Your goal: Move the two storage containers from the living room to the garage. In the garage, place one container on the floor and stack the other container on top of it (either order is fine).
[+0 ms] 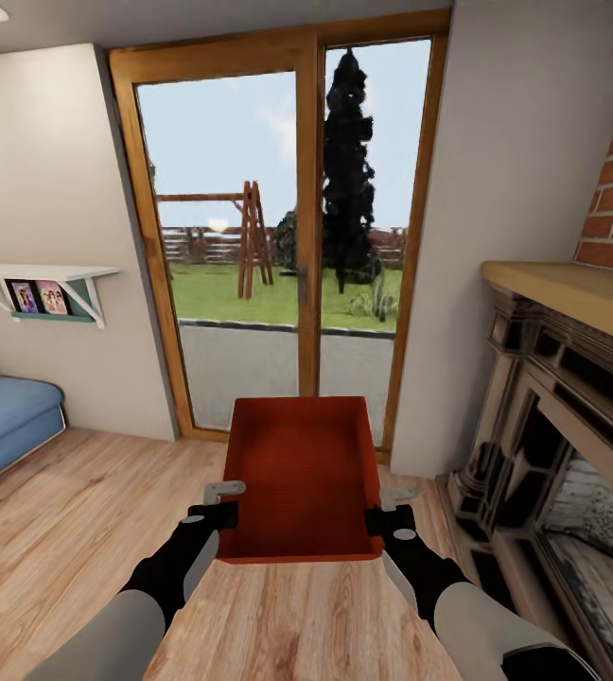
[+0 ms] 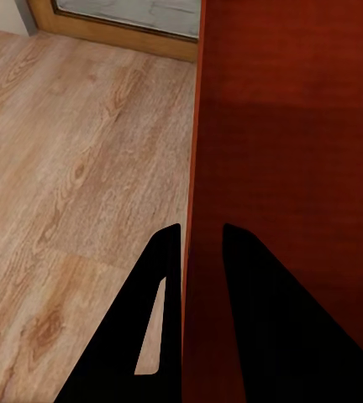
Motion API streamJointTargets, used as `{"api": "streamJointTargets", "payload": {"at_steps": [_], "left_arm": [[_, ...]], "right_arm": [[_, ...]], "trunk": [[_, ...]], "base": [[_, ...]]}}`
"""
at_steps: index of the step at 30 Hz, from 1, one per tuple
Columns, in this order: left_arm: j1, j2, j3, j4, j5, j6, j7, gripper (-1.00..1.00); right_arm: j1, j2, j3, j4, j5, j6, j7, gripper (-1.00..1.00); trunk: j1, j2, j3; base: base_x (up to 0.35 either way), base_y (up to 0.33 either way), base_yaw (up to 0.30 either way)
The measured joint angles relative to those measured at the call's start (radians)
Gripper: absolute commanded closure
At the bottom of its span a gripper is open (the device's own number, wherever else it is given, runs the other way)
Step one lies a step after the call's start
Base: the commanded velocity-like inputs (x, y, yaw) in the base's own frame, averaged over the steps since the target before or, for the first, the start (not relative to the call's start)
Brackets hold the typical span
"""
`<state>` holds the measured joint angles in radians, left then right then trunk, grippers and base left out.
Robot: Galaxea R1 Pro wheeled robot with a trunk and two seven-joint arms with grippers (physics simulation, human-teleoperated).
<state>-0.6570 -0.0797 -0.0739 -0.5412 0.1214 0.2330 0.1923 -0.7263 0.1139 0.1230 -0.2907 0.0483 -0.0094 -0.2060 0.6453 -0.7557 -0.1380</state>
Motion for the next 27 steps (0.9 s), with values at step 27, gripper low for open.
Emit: {"api": "streamJointTargets", "payload": {"at_steps": [27], "left_arm": [[0.000,0.001,-0.002,0.000,0.001,0.000,0.000,1.00]], "right_arm": [[0.000,0.001,0.000,0.000,0.000,0.000,-0.001,1.00]], "trunk": [[0.000,0.000,0.006]], "base": [[0.000,0.000,0.039]]}}
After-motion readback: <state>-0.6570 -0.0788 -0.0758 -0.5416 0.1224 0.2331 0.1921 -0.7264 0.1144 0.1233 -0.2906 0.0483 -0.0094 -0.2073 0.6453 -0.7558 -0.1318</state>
